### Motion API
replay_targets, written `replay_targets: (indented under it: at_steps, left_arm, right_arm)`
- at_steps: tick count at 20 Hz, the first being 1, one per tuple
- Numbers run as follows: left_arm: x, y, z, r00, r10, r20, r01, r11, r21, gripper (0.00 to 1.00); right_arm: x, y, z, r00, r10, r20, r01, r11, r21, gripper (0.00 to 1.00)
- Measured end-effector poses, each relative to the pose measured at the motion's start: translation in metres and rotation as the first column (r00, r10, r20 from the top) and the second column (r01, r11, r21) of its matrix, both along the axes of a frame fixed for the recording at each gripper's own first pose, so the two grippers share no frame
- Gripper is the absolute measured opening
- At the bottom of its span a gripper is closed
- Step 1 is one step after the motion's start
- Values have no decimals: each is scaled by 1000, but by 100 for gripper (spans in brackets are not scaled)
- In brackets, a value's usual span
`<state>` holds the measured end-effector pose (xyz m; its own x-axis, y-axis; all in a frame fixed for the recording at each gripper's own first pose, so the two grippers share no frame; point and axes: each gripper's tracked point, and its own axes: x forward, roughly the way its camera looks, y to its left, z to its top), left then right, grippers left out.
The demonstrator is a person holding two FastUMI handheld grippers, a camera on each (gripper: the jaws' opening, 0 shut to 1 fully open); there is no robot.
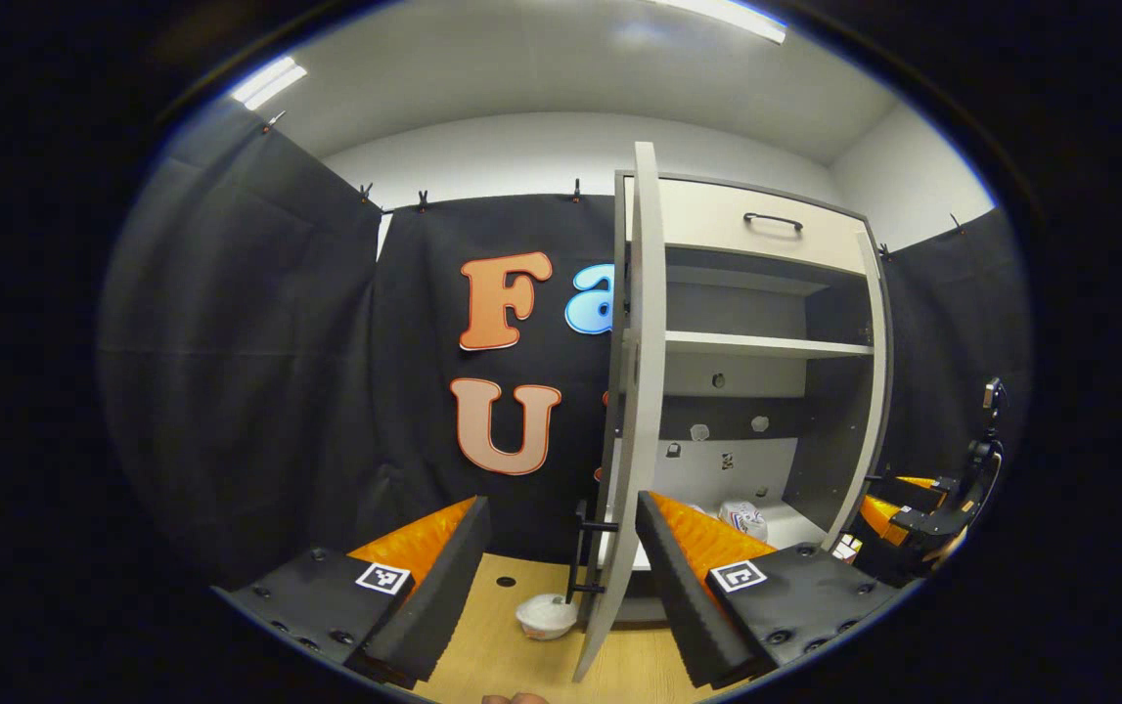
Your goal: Grab one shoe with the right hand and put it into the shoe cabinet, grab the other shoe with the left hand and put it into the shoe cabinet; then close the right door with the right hand and the left door with the left hand.
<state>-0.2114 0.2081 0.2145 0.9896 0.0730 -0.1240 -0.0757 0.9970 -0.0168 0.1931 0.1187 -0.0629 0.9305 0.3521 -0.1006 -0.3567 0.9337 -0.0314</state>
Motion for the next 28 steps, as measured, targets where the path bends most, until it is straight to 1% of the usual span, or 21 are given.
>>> replay_targets:
  at_steps: [1, 3, 4, 5, 6, 9, 11, 14, 18, 24, 28]
  left_arm:
    - [-1, 8, -1, 1000, 10, -4, -10, 1000, 5, 95]
    - [-1, 23, -4, 1000, 27, -9, -27, 1000, 10, 95]
    - [0, 31, -6, 999, 36, -15, -36, 999, 10, 95]
    - [0, 38, -8, 999, 44, -22, -43, 999, 8, 95]
    - [1, 45, -11, 998, 49, -28, -49, 999, 4, 95]
    - [7, 57, -18, 998, 43, -43, -43, 999, -5, 95]
    - [11, 59, -31, 998, 26, -59, -26, 1000, -5, 95]
    - [19, 55, -44, 997, -28, -72, 28, 1000, -1, 96]
    - [30, 40, -58, 989, -123, -84, 124, 992, -2, 96]
    - [39, 10, -82, 956, -270, -114, 267, 963, -38, 96]
    - [46, 5, -100, 939, -313, -143, 310, 950, -42, 96]
  right_arm:
    - [1, 8, -1, 1000, 3, 4, -3, 1000, -5, 98]
    - [6, 17, -3, 1000, -14, 16, 14, 999, -33, 94]
    - [11, 25, -6, 1000, -20, 14, 21, 999, -43, 94]
    - [14, 30, -5, 999, -28, 20, 28, 999, -44, 98]
    - [16, 33, -5, 999, -37, 20, 38, 998, -47, 94]
    - [23, 37, -7, 998, -58, 18, 59, 997, -46, 92]
    - [27, 38, -8, 998, -68, 12, 69, 997, -44, 92]
    - [31, 42, -10, 996, -91, 10, 92, 995, -32, 92]
    - [34, 43, -18, 992, -123, -7, 123, 991, -46, 92]
    - [40, 43, -19, 987, -160, 3, 160, 985, -69, 92]
    - [29, 53, -17, 988, -152, 4, 152, 987, -45, 92]
